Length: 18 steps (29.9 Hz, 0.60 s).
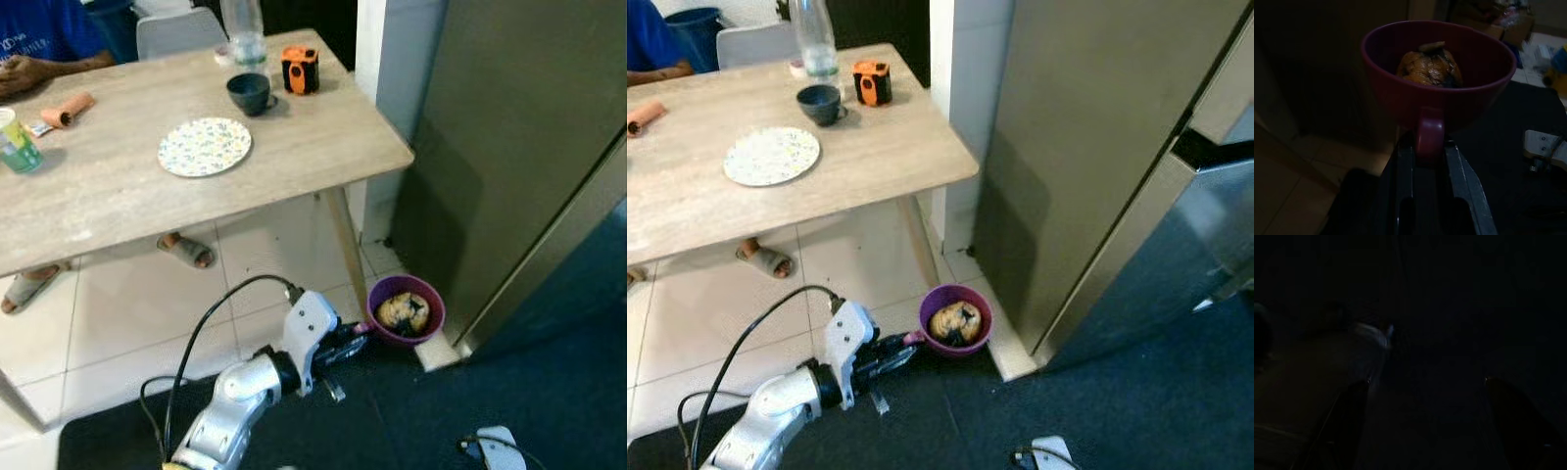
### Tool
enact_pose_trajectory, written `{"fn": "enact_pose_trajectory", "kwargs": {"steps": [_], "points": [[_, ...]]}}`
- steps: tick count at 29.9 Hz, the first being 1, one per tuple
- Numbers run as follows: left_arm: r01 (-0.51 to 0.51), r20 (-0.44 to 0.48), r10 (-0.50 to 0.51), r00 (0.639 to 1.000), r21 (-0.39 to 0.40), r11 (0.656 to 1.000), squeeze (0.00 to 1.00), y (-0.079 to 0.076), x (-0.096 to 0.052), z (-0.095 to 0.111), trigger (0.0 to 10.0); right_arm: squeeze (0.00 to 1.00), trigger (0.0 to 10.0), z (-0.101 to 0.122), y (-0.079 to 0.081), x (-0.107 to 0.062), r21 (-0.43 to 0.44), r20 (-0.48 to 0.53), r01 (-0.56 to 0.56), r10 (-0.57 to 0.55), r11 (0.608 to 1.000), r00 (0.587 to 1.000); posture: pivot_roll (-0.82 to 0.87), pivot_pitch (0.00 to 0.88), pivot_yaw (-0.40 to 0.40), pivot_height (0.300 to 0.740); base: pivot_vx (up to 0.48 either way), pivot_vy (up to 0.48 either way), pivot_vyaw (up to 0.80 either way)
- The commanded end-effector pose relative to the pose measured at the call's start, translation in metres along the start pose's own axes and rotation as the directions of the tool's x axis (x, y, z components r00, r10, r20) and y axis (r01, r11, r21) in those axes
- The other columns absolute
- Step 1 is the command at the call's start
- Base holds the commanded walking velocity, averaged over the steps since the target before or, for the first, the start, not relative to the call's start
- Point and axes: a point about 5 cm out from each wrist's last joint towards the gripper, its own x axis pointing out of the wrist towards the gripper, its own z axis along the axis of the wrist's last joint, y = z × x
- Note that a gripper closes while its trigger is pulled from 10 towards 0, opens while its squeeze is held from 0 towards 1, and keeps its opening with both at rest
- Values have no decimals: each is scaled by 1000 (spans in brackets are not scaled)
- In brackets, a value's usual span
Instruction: Restocking fridge
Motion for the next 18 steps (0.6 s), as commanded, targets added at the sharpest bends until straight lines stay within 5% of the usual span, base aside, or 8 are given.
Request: {"fn": "enact_pose_trajectory", "kwargs": {"steps": [1,7,14,18], "points": [[24,17,-24,1000,18,1000,0,-4,2,3,10000,0,10000,-13,-3,-4,10,-35,8,-8,1000,999,-61,159,20,740,0,-454,0],[29,19,-30,999,20,999,0,-4,4,3,10000,0,10000,-7,-5,-4,-7,-12,-7,7,1000,1000,-62,157,19,740,0,-456,0],[32,22,-32,999,21,999,0,-5,5,3,10000,0,10000,-5,-7,-4,7,10,-9,9,1000,1000,-64,154,17,740,0,-455,800],[36,25,-37,999,20,999,0,-6,5,4,10000,0,10000,-5,-8,-4,2,1,11,-11,1000,1000,-65,158,18,740,0,-456,0]]}}
